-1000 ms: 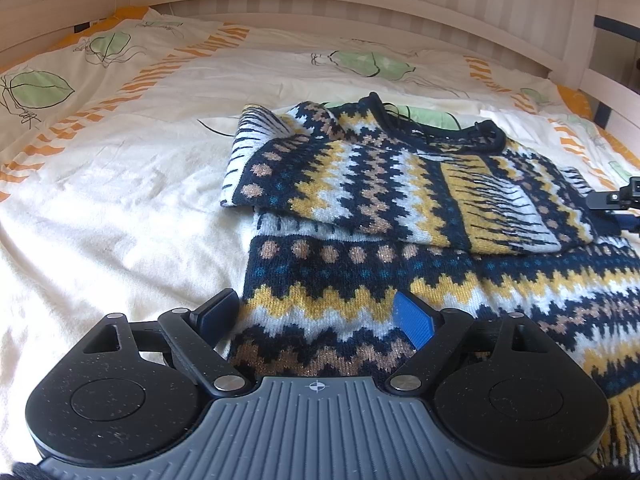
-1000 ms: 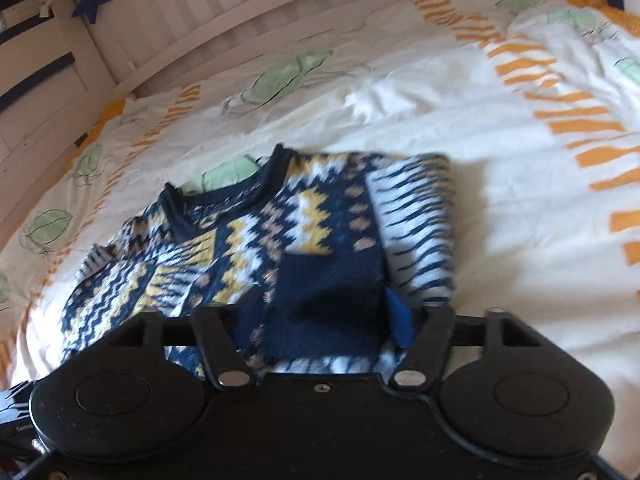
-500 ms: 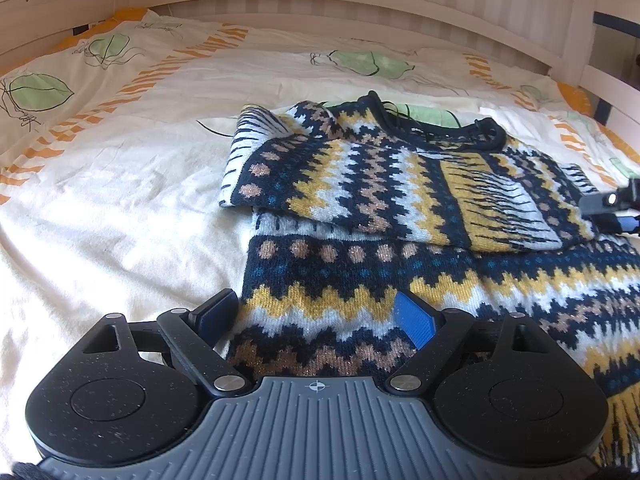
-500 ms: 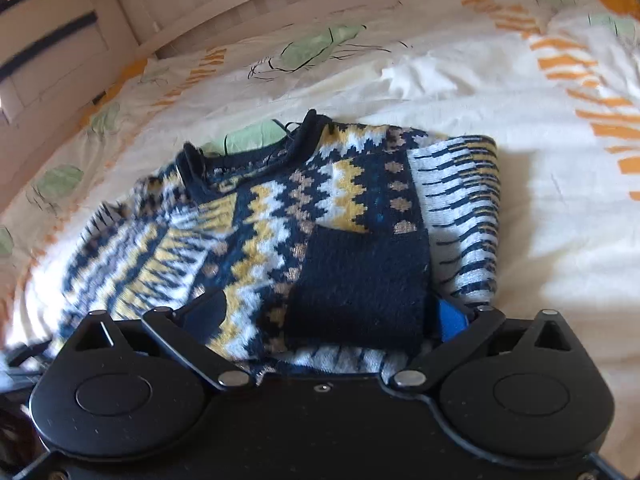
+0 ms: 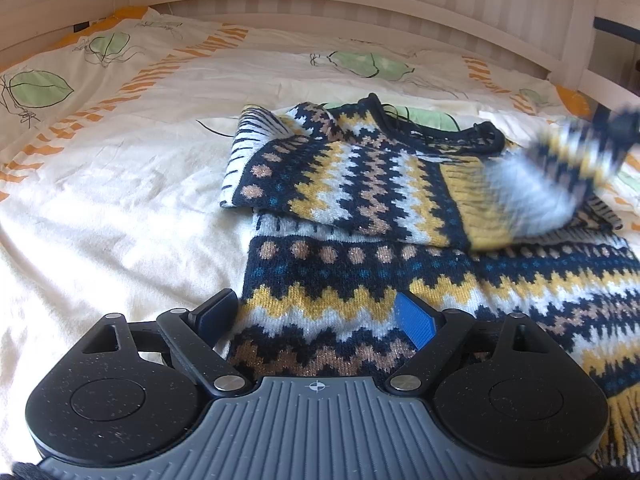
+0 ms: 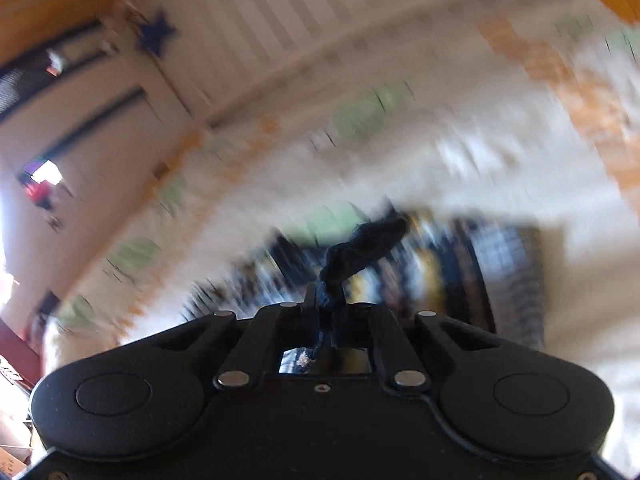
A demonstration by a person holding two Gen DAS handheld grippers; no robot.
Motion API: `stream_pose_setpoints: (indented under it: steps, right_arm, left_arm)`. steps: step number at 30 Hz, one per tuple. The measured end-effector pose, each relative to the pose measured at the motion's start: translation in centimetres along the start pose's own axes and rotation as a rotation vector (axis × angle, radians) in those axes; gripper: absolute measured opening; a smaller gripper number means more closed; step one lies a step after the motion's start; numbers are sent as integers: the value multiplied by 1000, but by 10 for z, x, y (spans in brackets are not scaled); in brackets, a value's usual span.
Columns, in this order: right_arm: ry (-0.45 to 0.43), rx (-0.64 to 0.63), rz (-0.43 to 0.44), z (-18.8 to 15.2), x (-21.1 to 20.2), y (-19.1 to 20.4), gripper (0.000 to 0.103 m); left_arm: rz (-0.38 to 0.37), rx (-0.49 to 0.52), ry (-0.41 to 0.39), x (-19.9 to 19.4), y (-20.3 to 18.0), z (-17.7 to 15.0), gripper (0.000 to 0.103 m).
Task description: Fold small clothes
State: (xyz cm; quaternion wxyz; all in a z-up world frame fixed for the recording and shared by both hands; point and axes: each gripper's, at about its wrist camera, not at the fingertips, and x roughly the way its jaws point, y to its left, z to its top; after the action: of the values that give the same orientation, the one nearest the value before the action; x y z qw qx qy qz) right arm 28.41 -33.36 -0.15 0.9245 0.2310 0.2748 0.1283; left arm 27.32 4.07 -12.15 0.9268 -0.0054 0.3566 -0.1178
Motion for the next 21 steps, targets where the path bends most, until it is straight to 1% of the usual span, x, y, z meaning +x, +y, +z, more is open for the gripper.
stream_pose_setpoints:
  steps: [3, 6, 8, 10, 11, 14, 18, 21]
  right_arm:
    - [-10, -6, -81, 8, 0, -5, 12]
    - [32, 46, -142, -1, 12, -25, 12]
    - [52, 56, -168, -9, 21, -35, 12]
    - [62, 67, -168, -14, 24, -39, 12]
    - [62, 73, -164, -15, 24, -40, 12]
    - [48, 76, -142, -13, 21, -37, 12]
    - [22, 70, -106, -3, 13, -31, 12]
    - [2, 56, -90, 5, 8, -27, 12]
  left_arm:
    - [-1, -16, -5, -4, 3, 2, 85]
    - [12, -28, -29, -12, 6, 6, 85]
    - [52, -26, -55, -17, 11, 11, 85]
    - [114, -17, -63, -17, 18, 19, 85]
    - [133, -21, -57, -14, 22, 23, 85]
    - [159, -31, -27, -3, 32, 38, 85]
    - [196, 54, -11, 18, 26, 54, 85]
    - [216, 104, 20, 38, 22, 58, 85]
